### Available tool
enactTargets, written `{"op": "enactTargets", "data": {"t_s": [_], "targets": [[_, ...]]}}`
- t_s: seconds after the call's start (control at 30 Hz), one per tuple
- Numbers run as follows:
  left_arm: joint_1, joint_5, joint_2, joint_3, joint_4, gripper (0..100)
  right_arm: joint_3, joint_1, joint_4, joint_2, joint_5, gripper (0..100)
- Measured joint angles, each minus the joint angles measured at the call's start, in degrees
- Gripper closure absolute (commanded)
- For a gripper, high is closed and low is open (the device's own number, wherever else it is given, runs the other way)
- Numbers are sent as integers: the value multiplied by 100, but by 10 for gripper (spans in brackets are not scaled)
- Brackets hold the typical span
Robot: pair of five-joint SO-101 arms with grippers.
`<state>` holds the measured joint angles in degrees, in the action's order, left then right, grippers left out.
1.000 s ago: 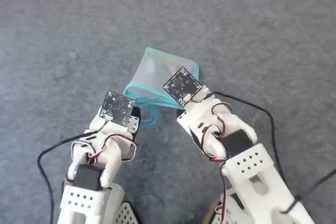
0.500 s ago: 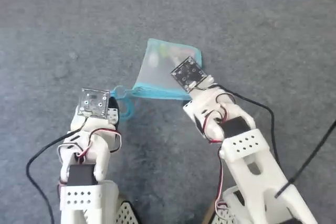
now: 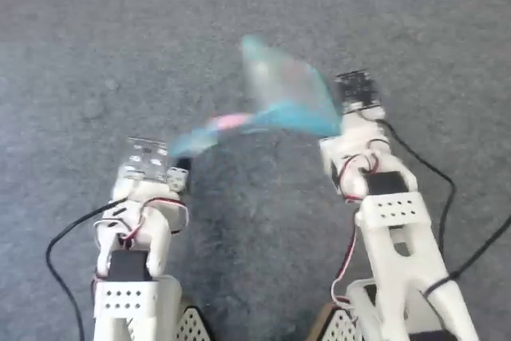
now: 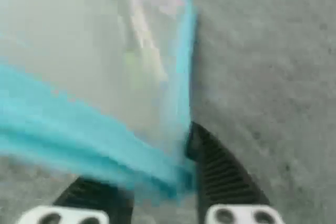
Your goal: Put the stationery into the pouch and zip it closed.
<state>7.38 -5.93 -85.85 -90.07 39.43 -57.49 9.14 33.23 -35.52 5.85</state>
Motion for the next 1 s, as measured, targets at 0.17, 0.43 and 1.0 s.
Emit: {"op": "enactTargets", "data": {"t_s": [0.17, 0.43, 1.0], "targets": [[-290, -18, 0, -79, -9, 784, 0, -149, 9, 9, -114, 657], [-343, -18, 0, -79, -9, 786, -167, 580, 70, 9, 554, 701], [-343, -18, 0, -79, -9, 783, -176, 791, 730, -563, 686, 698]]}}
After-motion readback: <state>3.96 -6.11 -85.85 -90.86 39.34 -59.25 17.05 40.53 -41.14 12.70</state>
